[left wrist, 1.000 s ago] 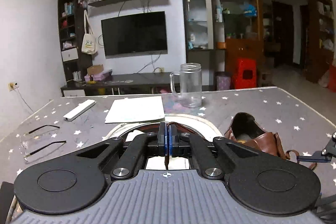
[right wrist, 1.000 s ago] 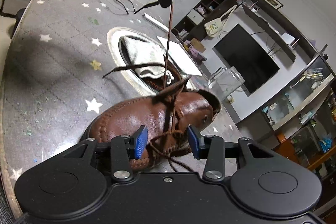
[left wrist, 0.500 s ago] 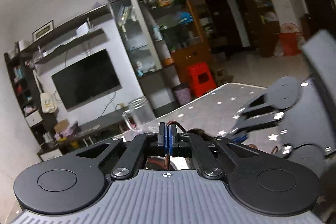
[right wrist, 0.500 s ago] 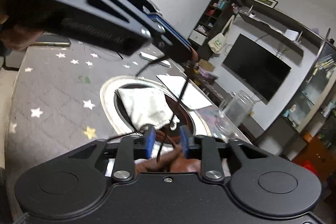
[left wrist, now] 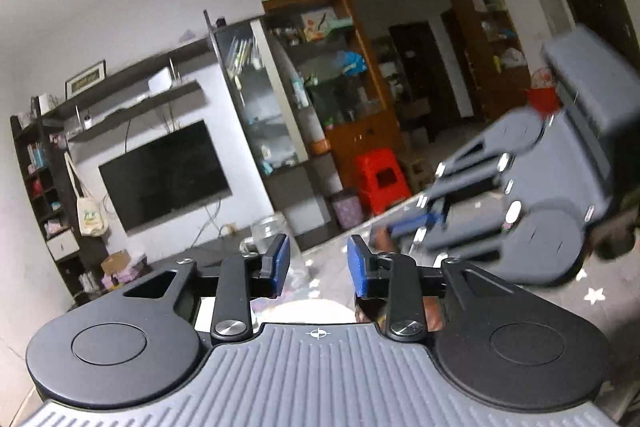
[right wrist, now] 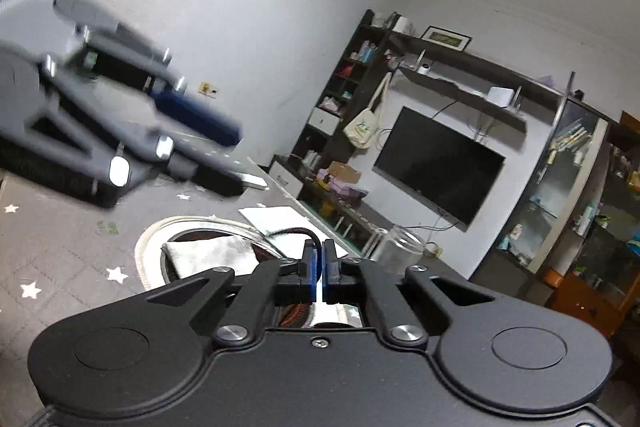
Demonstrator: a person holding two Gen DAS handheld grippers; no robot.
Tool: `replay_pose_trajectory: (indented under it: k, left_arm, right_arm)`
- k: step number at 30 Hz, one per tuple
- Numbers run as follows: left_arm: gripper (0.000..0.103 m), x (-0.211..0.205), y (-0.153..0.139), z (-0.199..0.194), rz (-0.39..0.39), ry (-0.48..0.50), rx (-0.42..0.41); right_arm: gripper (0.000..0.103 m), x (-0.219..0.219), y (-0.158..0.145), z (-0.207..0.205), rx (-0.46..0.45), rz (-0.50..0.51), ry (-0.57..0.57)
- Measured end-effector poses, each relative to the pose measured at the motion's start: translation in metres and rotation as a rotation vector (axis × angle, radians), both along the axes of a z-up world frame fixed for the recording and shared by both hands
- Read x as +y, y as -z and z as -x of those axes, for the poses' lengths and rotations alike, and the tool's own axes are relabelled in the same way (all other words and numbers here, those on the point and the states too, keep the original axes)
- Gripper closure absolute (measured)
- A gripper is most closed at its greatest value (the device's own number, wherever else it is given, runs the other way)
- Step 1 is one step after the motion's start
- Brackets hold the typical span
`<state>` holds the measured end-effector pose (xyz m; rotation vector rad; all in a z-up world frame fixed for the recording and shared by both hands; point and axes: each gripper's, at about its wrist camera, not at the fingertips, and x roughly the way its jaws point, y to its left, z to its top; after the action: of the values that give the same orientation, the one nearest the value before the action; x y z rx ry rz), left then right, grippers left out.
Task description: Lace up shoes with both hands
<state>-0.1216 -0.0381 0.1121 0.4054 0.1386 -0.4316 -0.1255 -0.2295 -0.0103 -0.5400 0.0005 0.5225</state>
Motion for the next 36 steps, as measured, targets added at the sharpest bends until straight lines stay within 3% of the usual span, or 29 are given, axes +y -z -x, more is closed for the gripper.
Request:
replay_pose_trajectory:
  k: [4, 16, 19, 24, 31, 36]
  left_arm:
    - [0.071, -0.014, 0.014, -0.010, -0.031, 0.040, 0.028]
    - [0.071, -0.052, 0.010, -0.031, 0.012, 0.162, -0.020]
    - [0.096, -0.056, 0.008, -0.037, 0.036, 0.174, -0.015]
    - [0.100, -0.052, 0.008, -0.033, 0.056, 0.167, -0.018]
    - [0.100, -0.041, 0.012, -0.023, 0.059, 0.162, -0.007]
    - [0.100, -0.033, 0.019, -0.029, 0.056, 0.160, 0.053]
  right_arm:
    - [0.101, -0.013, -0.014, 0.011, -0.003, -0.045, 0.008]
    - [0.101, -0.022, -0.030, 0.031, -0.015, -0.081, -0.010]
    - [0.101, -0.024, -0.029, 0.029, -0.013, -0.085, 0.002]
    - [0.101, -0.029, -0.027, 0.022, 0.003, -0.105, 0.034]
    - [0.100, -0.036, -0.013, 0.003, 0.092, -0.168, 0.064]
    - [0.100, -0.037, 0.006, -0.011, 0.183, -0.200, 0.083]
